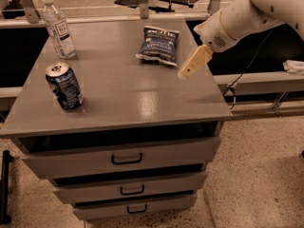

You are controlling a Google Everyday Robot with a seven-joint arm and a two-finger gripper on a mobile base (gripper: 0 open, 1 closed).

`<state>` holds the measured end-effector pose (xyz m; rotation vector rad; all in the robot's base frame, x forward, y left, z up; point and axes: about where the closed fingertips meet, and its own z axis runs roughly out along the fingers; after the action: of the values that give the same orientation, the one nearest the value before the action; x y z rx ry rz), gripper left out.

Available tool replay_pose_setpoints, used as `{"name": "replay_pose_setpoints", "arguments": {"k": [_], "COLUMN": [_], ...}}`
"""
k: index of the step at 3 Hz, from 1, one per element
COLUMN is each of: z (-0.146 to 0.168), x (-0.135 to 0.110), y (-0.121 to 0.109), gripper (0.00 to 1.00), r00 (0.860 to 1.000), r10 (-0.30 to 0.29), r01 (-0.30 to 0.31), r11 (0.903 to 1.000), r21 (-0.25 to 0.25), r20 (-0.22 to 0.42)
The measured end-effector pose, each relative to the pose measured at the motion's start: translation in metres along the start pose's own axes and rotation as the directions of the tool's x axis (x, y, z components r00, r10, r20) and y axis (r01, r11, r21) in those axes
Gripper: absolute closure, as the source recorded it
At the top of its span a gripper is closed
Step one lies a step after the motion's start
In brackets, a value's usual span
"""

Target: Move blue chip bag near blue plastic bottle

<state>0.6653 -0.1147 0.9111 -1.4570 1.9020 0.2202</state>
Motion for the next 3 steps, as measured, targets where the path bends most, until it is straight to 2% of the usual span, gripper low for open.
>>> {"name": "replay_pose_setpoints", "arguments": {"k": [1, 2, 3], "z": [0.046, 0.091, 0.119], "x": [-0.012, -0.023, -0.026], "y": [-0.025, -0.055, -0.071], "gripper": [0.0, 0.0, 0.14], "r00": [0.987, 0.946, 0.913], "r10": [0.107, 0.211, 0.279], "r01": [-0.113, -0.235, -0.318], "r11": [0.9928, 0.9693, 0.9434], "r21": [0.041, 0.072, 0.093], "r20": [0.122, 0.244, 0.297]}}
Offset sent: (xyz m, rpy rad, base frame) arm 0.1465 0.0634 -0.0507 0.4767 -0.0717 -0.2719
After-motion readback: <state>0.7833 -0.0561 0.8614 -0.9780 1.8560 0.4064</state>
